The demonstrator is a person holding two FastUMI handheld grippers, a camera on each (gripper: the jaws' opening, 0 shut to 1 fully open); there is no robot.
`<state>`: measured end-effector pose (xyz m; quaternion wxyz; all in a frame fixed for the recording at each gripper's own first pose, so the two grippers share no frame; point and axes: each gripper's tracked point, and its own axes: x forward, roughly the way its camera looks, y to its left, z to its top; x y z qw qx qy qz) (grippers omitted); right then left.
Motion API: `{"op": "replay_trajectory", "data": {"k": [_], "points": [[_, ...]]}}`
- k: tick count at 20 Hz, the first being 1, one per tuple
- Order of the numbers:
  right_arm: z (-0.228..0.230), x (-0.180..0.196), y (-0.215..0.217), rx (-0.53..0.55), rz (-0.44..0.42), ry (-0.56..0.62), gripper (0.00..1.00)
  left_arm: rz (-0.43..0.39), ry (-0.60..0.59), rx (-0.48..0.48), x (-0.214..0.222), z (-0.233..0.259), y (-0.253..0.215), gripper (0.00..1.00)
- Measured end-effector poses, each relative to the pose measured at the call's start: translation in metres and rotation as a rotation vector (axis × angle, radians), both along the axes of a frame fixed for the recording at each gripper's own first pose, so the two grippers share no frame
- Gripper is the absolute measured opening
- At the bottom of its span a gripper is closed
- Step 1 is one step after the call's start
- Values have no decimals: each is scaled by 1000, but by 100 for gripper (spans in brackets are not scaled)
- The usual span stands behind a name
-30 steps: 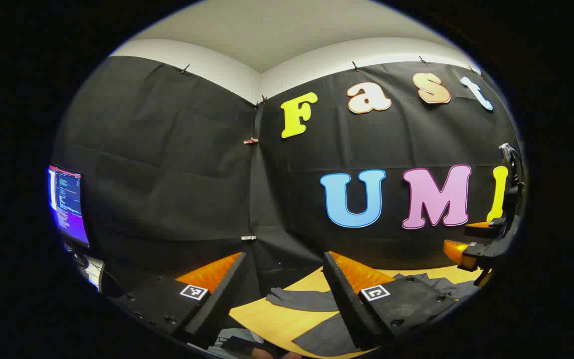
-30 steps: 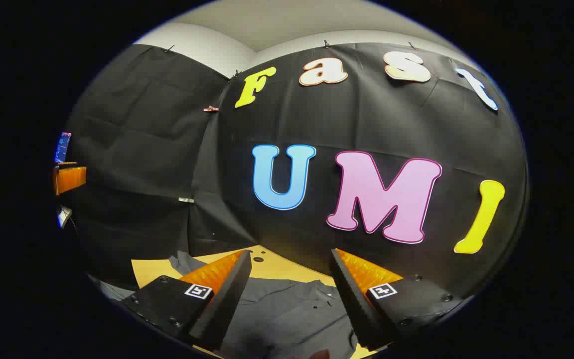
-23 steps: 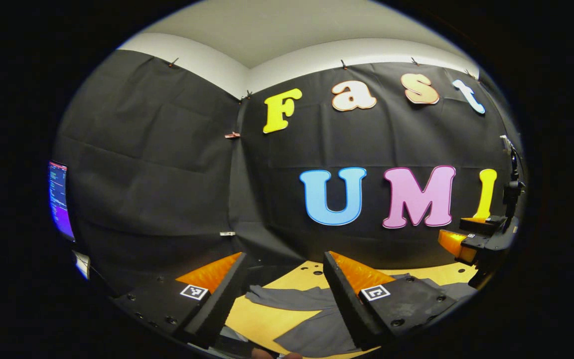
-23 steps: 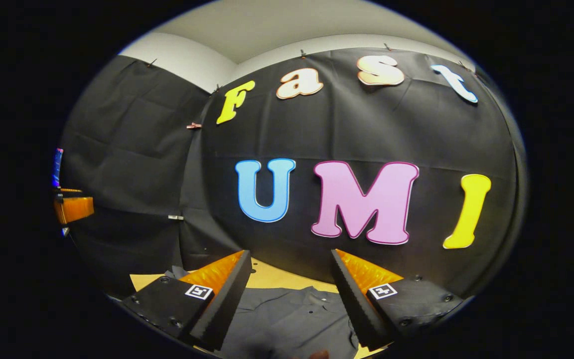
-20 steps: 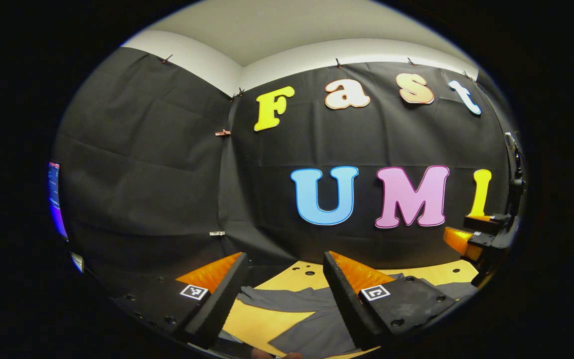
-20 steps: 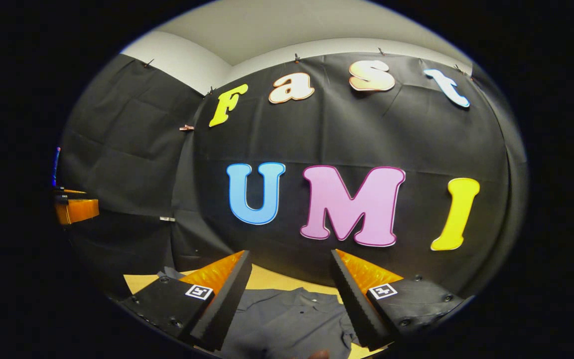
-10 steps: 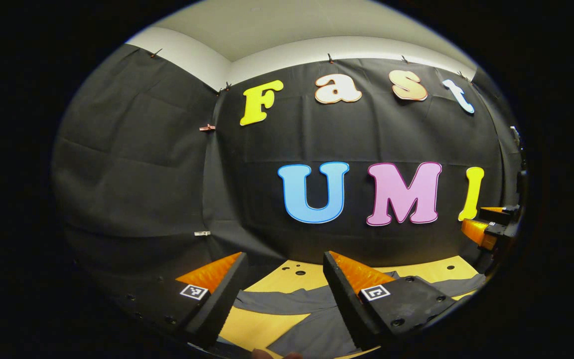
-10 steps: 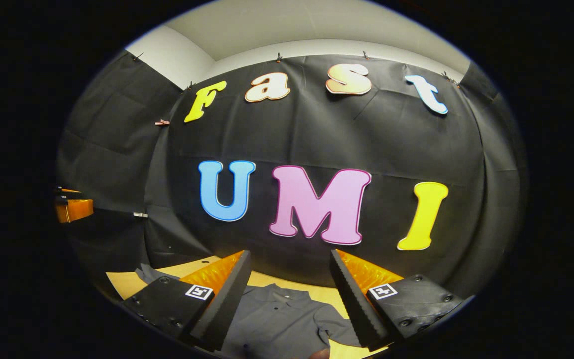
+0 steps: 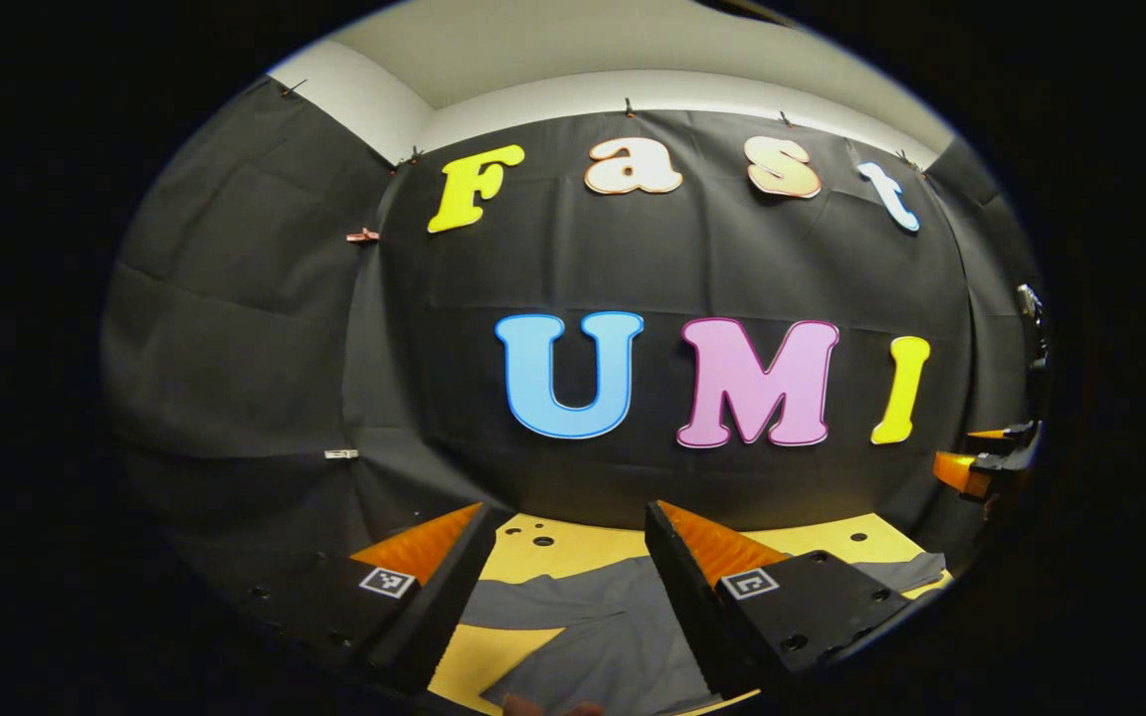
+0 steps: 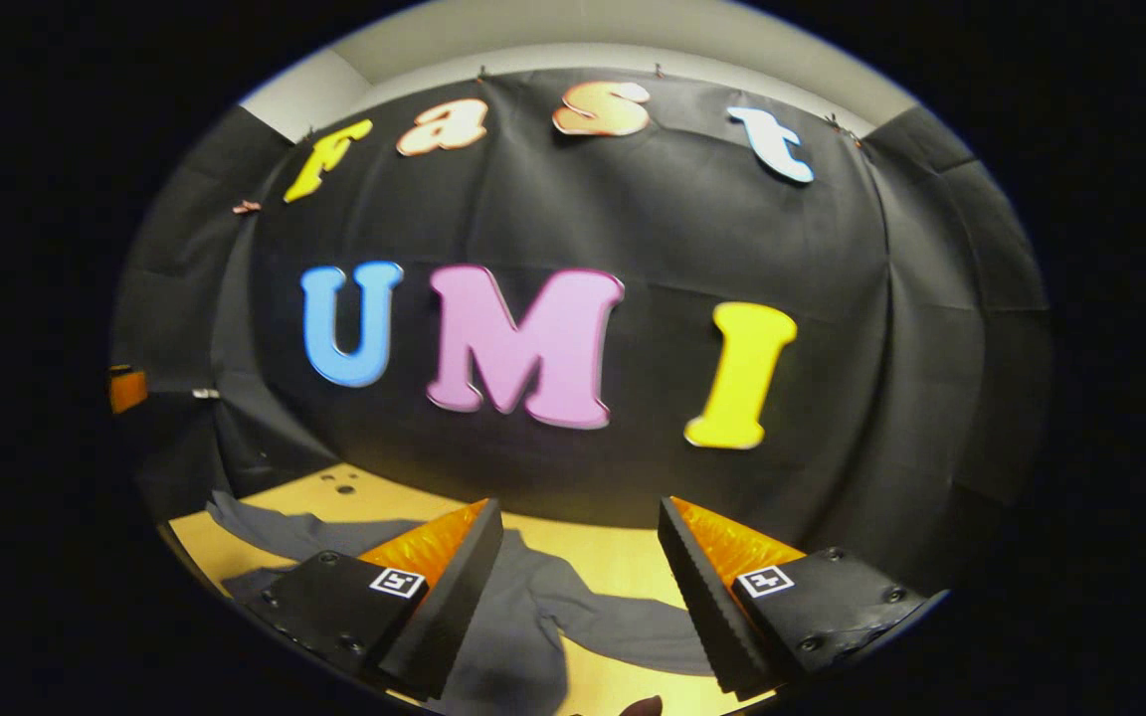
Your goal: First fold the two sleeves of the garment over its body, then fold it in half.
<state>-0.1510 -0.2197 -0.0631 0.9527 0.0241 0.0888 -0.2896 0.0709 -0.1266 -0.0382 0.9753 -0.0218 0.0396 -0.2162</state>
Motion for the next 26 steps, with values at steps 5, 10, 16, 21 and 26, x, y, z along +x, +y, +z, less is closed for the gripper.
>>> {"op": "replay_trajectory", "data": {"k": [5,10,16,21,26], "points": [[-122,-68,-84,102,-157,202,98,-78,45,16,-4,-23,-48,96],[-256,-110,-137,303,-297,339,98,-105,76,23,-4,-38,-83,96],[-334,-123,-178,366,-362,434,98,-113,138,73,-9,-62,-97,96],[-372,-119,-185,418,-348,477,98,-107,146,106,-12,-69,-97,96],[-387,-110,-174,500,-317,450,84,-121,149,142,-16,-71,-100,96]]}}
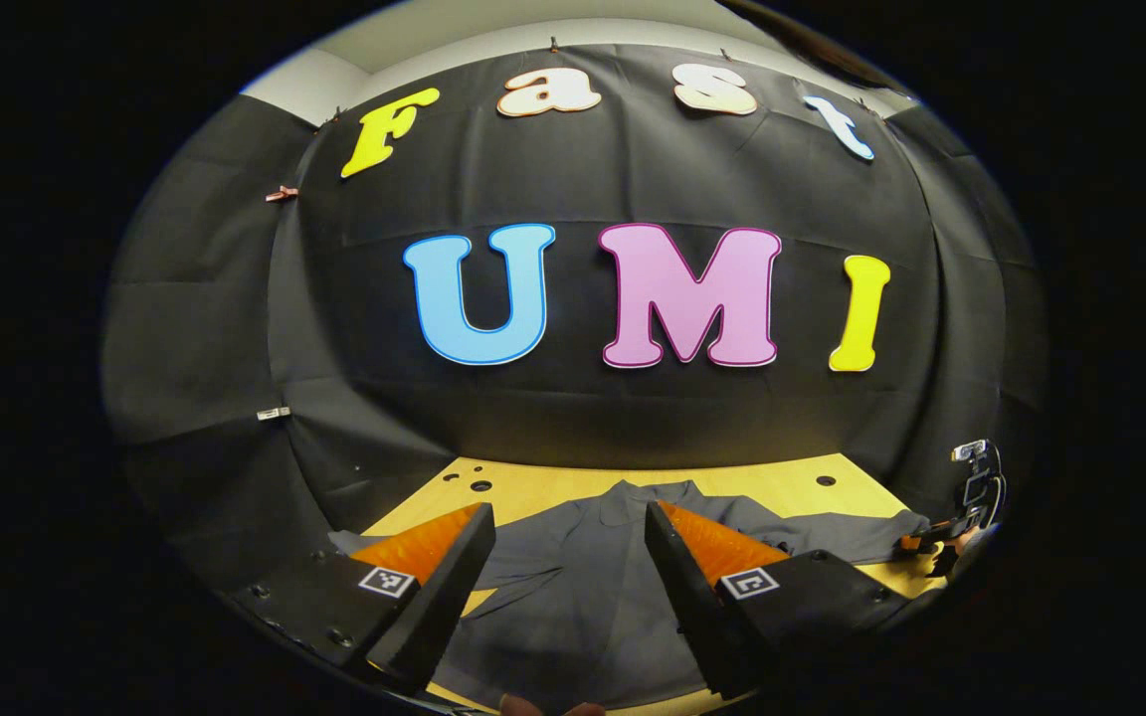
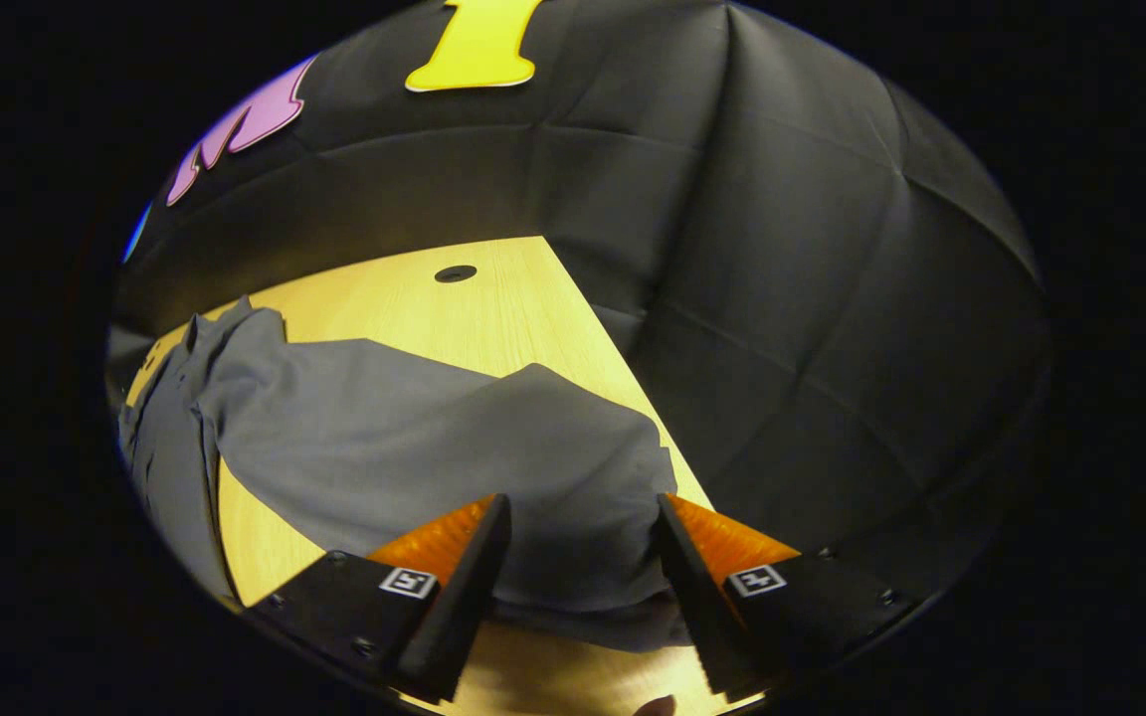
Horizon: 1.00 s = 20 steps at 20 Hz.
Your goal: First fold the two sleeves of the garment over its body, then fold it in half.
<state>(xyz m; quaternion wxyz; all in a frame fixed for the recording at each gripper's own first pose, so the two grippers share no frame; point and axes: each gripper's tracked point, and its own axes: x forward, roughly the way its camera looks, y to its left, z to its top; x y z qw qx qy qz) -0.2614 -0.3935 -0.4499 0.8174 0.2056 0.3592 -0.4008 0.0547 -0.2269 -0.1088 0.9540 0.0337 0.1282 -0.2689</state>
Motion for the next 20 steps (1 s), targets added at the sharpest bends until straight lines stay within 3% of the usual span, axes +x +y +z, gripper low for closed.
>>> {"op": "replay_trajectory", "data": {"k": [1,3,4,12,16,20], "points": [[0,2,-2,-17,26,-2,64,-7,-1,8,-1,-1,-2,96],[-1,4,-5,-49,57,31,14,-20,-8,21,-4,0,-5,96],[4,1,-1,-61,59,42,9,-27,-12,18,-5,1,-6,96],[76,-32,19,-242,-6,37,8,-110,17,-26,8,-4,1,99],[120,-44,58,-287,-76,3,8,-141,22,-43,31,-6,19,99],[166,-27,98,-345,-113,-48,8,-169,13,-60,54,-4,37,99]]}}
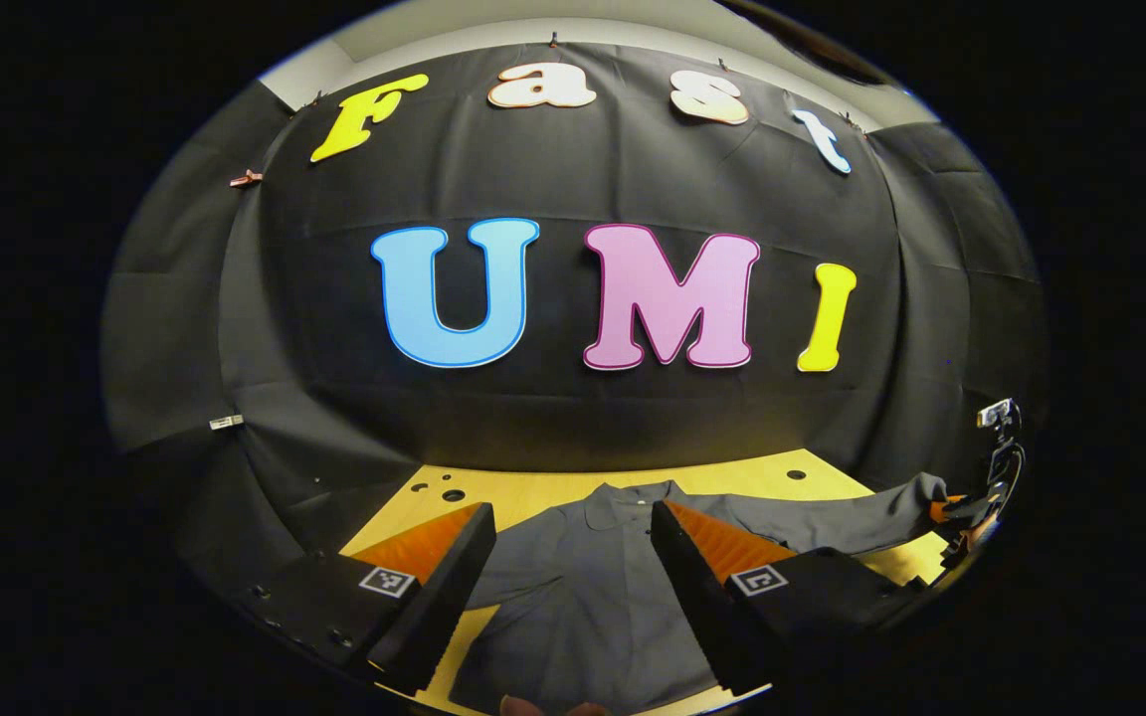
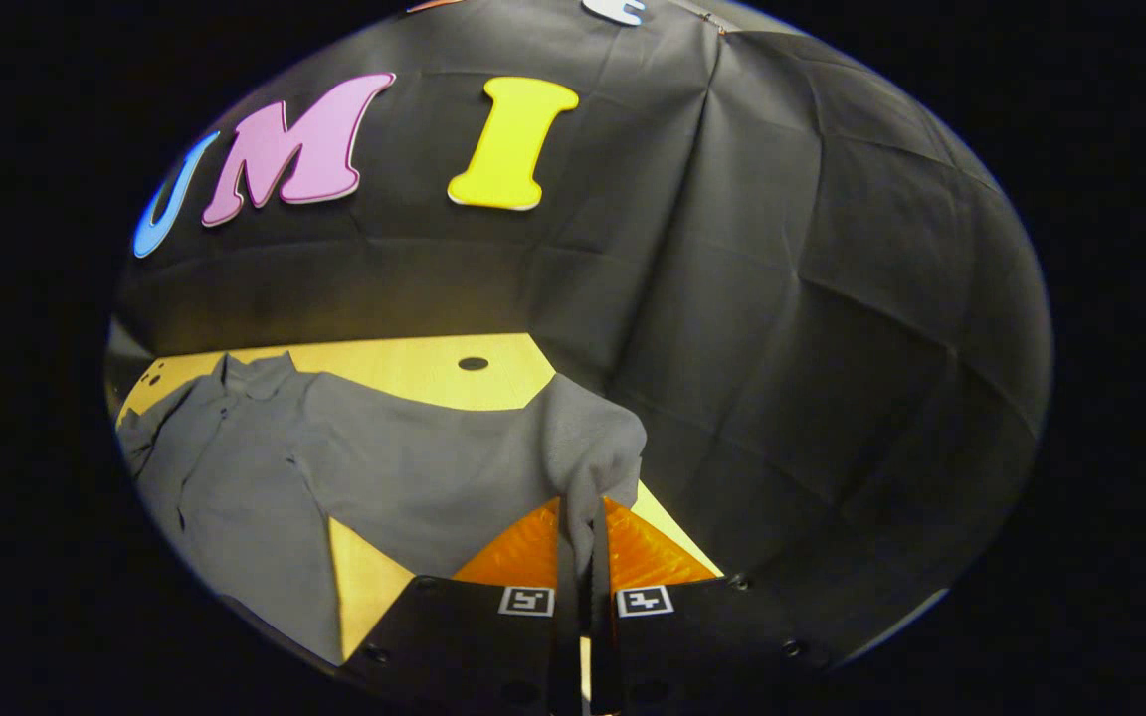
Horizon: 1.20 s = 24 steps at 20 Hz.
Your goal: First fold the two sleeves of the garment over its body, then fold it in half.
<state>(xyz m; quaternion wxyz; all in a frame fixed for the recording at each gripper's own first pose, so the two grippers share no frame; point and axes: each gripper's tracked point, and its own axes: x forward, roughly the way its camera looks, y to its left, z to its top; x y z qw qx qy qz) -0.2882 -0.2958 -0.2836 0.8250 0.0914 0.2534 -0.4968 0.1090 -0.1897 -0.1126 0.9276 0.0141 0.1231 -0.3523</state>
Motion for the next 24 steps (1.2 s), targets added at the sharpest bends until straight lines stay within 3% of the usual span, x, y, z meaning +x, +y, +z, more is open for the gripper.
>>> {"op": "replay_trajectory", "data": {"k": [5,7,12,17,24], "points": [[69,51,44,-67,11,-104,8,-15,2,-18,24,-6,27,99],[102,105,78,-82,75,-172,8,-15,6,-25,37,-12,47,99],[121,215,146,-50,223,-253,8,4,31,-35,59,-28,86,99],[84,310,210,25,364,-243,8,48,31,4,88,-46,133,99],[-18,376,273,148,456,-103,8,118,76,39,123,-80,181,99]]}}
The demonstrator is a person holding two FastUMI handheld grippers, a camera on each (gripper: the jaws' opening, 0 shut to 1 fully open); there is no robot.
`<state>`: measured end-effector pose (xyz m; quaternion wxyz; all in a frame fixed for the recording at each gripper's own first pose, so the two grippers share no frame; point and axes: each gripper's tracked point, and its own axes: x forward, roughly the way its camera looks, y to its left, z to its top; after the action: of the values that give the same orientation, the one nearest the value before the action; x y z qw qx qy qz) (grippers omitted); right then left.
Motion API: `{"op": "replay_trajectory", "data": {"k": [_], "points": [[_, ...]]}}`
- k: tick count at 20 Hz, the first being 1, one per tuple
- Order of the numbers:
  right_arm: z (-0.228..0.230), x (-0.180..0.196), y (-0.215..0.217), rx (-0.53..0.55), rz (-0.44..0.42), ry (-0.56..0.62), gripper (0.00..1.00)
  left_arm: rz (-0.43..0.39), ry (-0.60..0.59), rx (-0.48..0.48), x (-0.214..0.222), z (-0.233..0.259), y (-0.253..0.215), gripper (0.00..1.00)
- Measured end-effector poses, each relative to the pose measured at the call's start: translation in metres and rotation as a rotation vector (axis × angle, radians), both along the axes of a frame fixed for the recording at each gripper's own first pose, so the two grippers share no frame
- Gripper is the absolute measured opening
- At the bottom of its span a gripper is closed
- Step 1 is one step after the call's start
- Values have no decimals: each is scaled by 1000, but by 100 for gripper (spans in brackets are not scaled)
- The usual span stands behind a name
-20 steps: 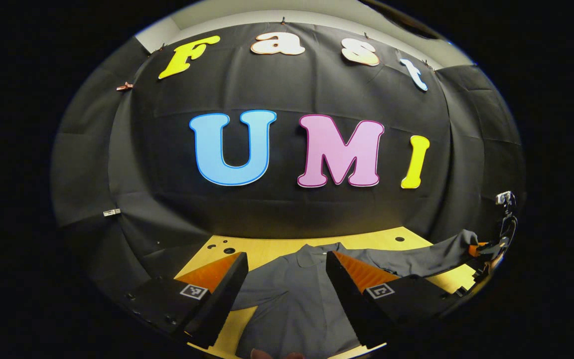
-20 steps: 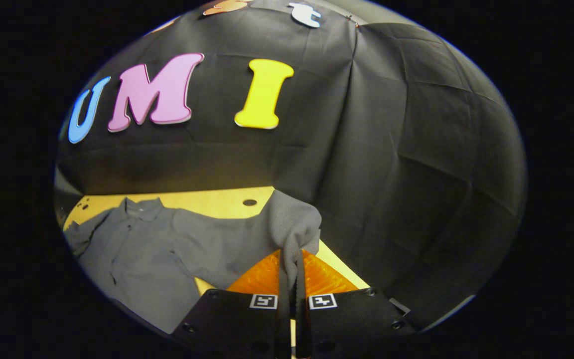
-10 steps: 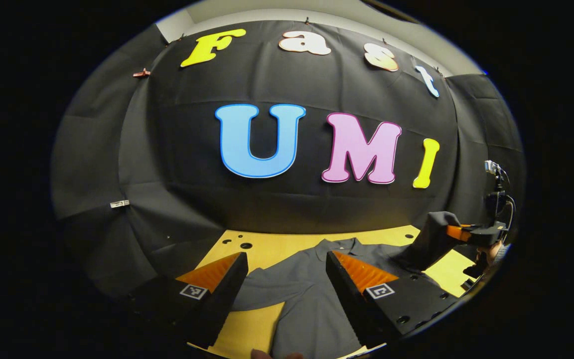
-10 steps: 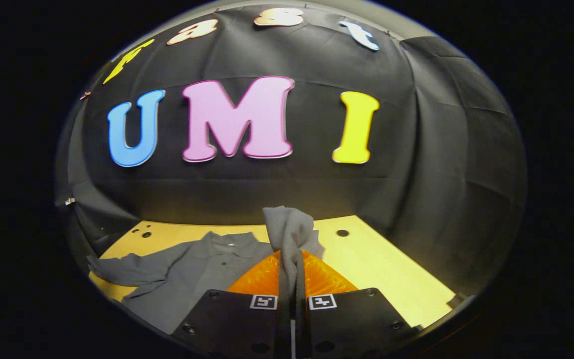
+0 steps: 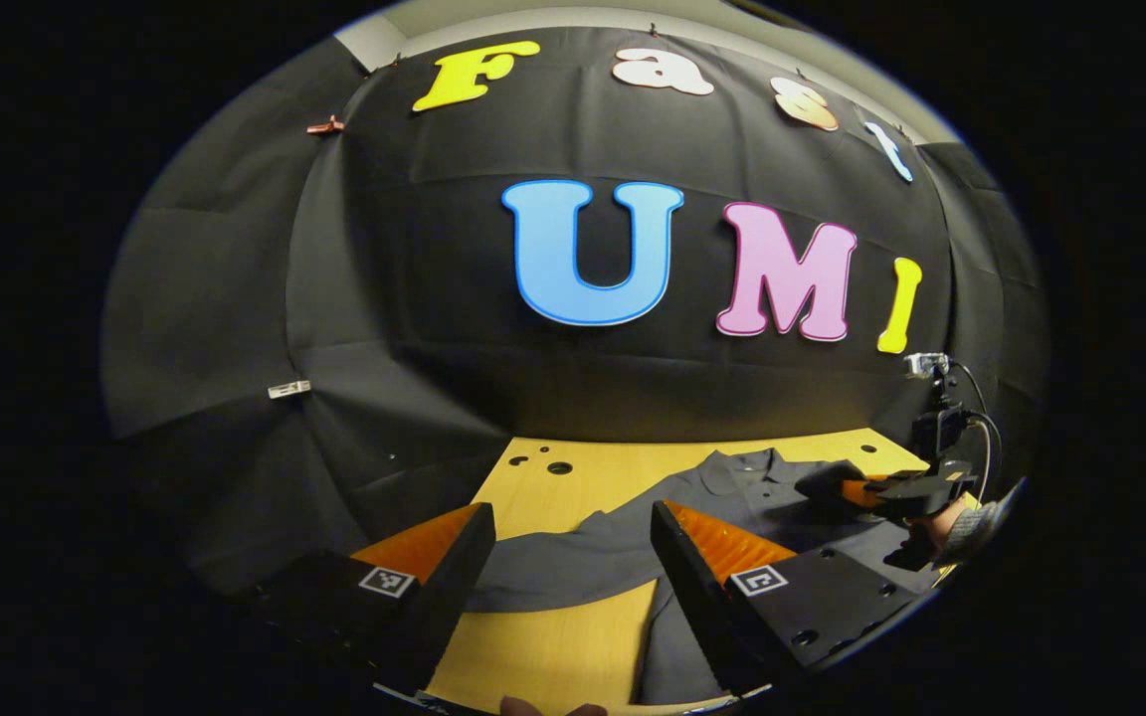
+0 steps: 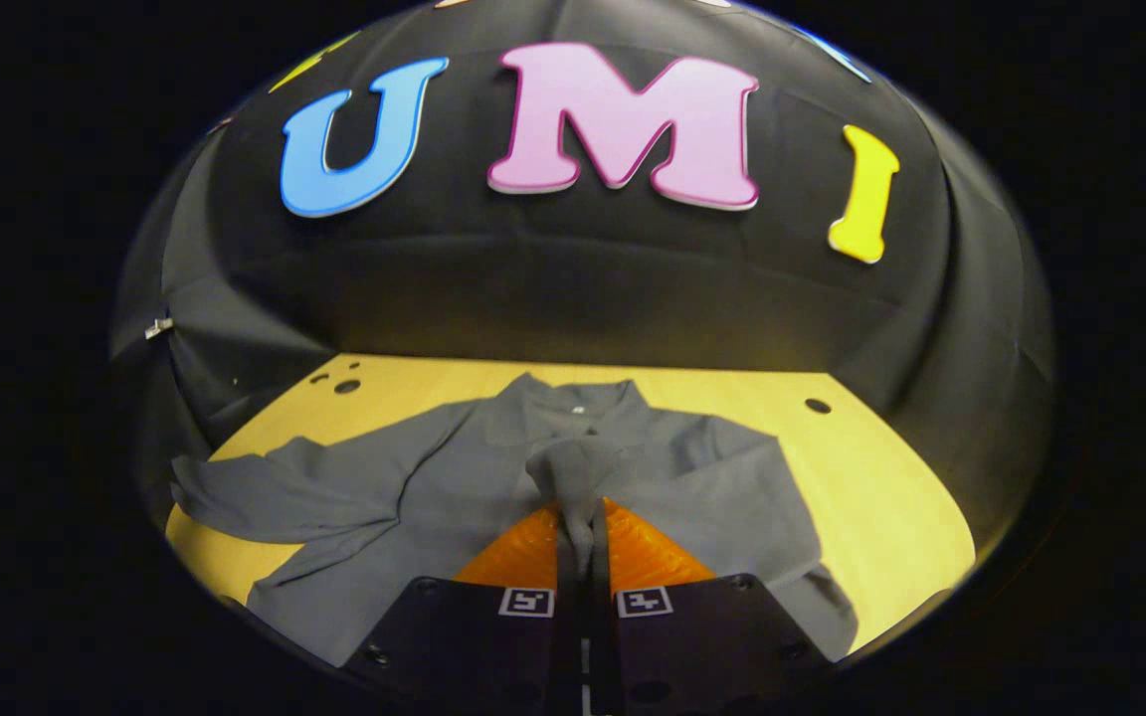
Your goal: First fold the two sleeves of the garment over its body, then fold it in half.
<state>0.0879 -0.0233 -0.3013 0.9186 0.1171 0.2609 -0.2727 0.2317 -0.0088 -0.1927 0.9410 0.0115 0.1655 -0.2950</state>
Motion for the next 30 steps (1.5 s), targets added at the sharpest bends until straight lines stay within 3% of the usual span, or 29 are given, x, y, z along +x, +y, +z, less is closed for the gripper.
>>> {"op": "replay_trajectory", "data": {"k": [2,3,4,7,8,10,11,12,13,14,15,16,17,18,19,20,21,22,25,26,27,30], "points": [[-26,10,16,37,16,42,8,15,17,4,9,-11,8,99],[-38,12,25,61,27,65,18,22,24,7,13,-16,13,99],[-52,14,35,88,36,92,13,29,30,9,17,-21,16,99],[-71,18,56,150,43,135,21,46,50,18,28,-36,25,99],[-73,21,61,172,46,129,14,49,56,22,31,-42,28,99],[-70,24,71,214,64,113,17,54,64,30,36,-52,32,100],[-70,26,78,236,79,103,33,57,68,35,39,-57,34,99],[-66,29,84,263,97,88,25,61,76,39,41,-63,35,98],[-61,32,92,293,116,71,40,67,83,44,44,-69,37,98],[-56,35,99,321,135,51,46,73,93,51,46,-76,40,98],[-46,34,107,349,154,30,62,76,103,60,49,-84,42,95],[-38,35,114,366,166,12,41,80,112,70,51,-94,44,98],[-29,32,115,369,168,0,68,84,123,79,57,-102,45,98],[-20,28,115,363,170,-10,61,85,141,90,60,-114,48,98],[-13,23,116,347,171,-11,64,91,156,100,65,-124,50,96],[-5,18,112,323,172,-9,55,97,172,108,69,-136,51,98],[2,11,108,297,171,-5,71,104,185,115,75,-146,52,98],[8,5,104,271,170,-2,76,115,193,127,81,-157,54,98],[24,-10,96,243,156,-6,81,144,218,173,100,-186,61,98],[27,-16,92,238,152,-3,68,148,230,185,106,-195,61,98],[29,-20,89,231,147,2,81,150,242,195,111,-203,60,98],[33,-35,84,215,154,18,81,159,303,224,126,-232,58,98]]}}
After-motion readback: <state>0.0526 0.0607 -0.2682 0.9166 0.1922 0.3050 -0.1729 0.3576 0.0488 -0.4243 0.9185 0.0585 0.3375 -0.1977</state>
